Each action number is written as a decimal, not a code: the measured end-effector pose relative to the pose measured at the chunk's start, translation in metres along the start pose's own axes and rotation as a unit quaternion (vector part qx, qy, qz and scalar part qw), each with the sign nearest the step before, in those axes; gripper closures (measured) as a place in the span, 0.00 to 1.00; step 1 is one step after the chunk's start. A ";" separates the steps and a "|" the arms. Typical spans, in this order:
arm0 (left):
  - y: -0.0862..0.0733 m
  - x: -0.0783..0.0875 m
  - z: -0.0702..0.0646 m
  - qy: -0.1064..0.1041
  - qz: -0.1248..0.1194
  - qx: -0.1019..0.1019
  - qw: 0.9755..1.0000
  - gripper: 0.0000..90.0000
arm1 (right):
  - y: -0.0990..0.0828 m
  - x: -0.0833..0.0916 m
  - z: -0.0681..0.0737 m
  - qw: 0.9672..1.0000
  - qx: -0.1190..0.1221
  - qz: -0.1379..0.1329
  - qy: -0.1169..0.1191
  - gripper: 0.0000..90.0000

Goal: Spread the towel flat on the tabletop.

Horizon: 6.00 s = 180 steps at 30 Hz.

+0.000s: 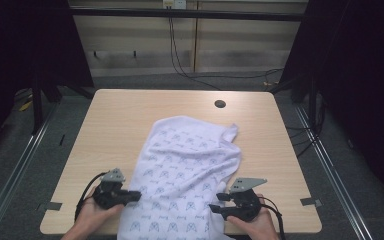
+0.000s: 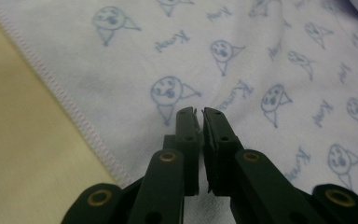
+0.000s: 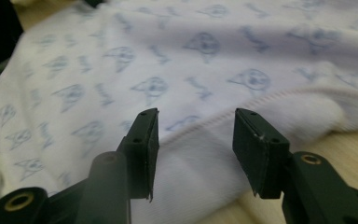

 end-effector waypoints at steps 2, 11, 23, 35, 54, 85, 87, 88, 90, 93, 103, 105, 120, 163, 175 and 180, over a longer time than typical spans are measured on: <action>-0.005 0.004 -0.002 -0.008 0.002 0.012 1.000 0.93 | 0.000 -0.004 0.001 1.000 -0.003 0.002 0.008 0.55; 0.029 -0.012 0.026 0.043 -0.043 0.006 0.998 0.79 | -0.002 -0.027 0.007 0.998 0.032 0.031 -0.036 0.58; 0.030 -0.017 0.041 0.087 -0.040 -0.008 0.995 0.86 | -0.011 0.027 -0.014 0.999 -0.001 -0.003 -0.054 0.97; 0.035 -0.018 0.045 0.093 -0.032 -0.004 0.995 0.86 | -0.035 0.075 -0.032 0.996 -0.037 0.014 -0.080 0.91; 0.055 -0.038 0.063 0.085 -0.051 -0.020 0.995 0.94 | 0.058 -0.044 -0.098 0.999 0.022 -0.021 -0.045 0.64; 0.060 -0.029 0.032 0.042 -0.064 -0.002 0.997 0.72 | -0.013 0.044 -0.033 0.999 0.025 -0.012 0.031 0.88; 0.073 -0.032 0.050 0.059 -0.082 0.021 0.995 0.72 | -0.003 0.037 -0.052 1.000 0.008 -0.025 0.009 0.85; 0.079 -0.033 0.057 0.071 -0.085 0.015 0.994 0.71 | -0.001 0.031 -0.060 1.000 0.007 -0.021 -0.002 0.84; 0.085 -0.037 0.070 0.088 -0.090 0.027 0.992 0.67 | 0.001 0.018 -0.074 1.000 0.005 -0.004 -0.023 0.82; 0.085 -0.048 0.078 0.103 -0.095 0.034 0.989 0.59 | -0.001 0.004 -0.083 0.999 0.003 0.017 -0.035 0.80; 0.091 -0.054 0.038 0.061 -0.086 -0.054 0.993 0.93 | -0.003 0.005 -0.079 0.999 0.008 0.013 -0.039 0.75; 0.089 -0.059 0.010 0.018 -0.074 -0.087 0.993 0.90 | -0.004 0.004 -0.079 0.999 0.008 0.016 -0.039 0.74; 0.100 -0.079 0.009 0.004 -0.069 -0.068 0.995 0.60 | -0.002 0.004 -0.081 0.999 0.003 0.015 -0.043 0.73; 0.096 -0.107 -0.011 -0.056 -0.008 -0.106 0.993 0.77 | 0.000 0.010 -0.086 0.999 -0.002 -0.004 -0.046 0.68; 0.113 -0.041 0.064 0.062 -0.138 -0.009 0.988 0.94 | 0.003 0.013 -0.093 0.999 -0.012 -0.003 -0.050 0.67; 0.099 -0.038 0.087 0.092 -0.128 0.022 0.987 0.80 | 0.007 0.012 -0.097 0.999 -0.008 -0.005 -0.049 0.65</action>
Point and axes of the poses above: each handheld gripper's, and its own axes: x roughly backward along the jaws, y roughly out of its top, z roughly to its left, the point moved 4 cm from there along -x, roughly forward along the jaws, and after that the axes turned 5 degrees about -z, right-handed, at the moved point
